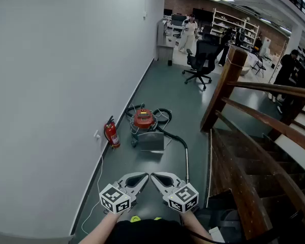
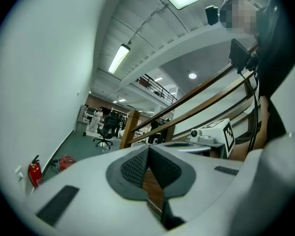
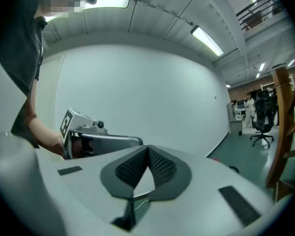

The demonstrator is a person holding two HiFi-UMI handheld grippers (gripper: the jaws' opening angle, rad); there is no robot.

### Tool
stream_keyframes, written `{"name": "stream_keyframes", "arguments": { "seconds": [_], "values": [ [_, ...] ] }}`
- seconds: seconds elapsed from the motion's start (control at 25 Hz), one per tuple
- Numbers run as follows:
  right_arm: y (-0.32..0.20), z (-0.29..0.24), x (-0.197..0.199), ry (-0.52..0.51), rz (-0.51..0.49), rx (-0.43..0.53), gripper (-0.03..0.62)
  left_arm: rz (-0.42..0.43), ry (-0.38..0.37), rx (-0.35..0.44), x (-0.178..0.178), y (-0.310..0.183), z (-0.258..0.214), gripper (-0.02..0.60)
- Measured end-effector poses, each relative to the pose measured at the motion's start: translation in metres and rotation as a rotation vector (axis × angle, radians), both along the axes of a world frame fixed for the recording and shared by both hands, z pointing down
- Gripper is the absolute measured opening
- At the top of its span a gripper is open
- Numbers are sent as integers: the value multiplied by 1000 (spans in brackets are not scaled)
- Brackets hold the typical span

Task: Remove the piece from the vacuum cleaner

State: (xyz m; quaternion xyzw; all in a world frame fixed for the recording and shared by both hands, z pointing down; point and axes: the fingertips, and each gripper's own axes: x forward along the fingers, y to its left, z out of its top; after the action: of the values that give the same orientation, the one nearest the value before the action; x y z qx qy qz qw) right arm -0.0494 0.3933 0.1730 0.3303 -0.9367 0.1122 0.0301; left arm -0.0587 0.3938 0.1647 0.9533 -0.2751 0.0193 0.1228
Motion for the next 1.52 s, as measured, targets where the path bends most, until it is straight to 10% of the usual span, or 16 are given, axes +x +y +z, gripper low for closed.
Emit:
{"name": "stream_keyframes", "arguments": {
  "seconds": [1.52],
  "values": [
    [-1, 19, 51, 10, -89, -33, 15, -65, 2, 3, 58, 4, 7, 9]
  ]
}}
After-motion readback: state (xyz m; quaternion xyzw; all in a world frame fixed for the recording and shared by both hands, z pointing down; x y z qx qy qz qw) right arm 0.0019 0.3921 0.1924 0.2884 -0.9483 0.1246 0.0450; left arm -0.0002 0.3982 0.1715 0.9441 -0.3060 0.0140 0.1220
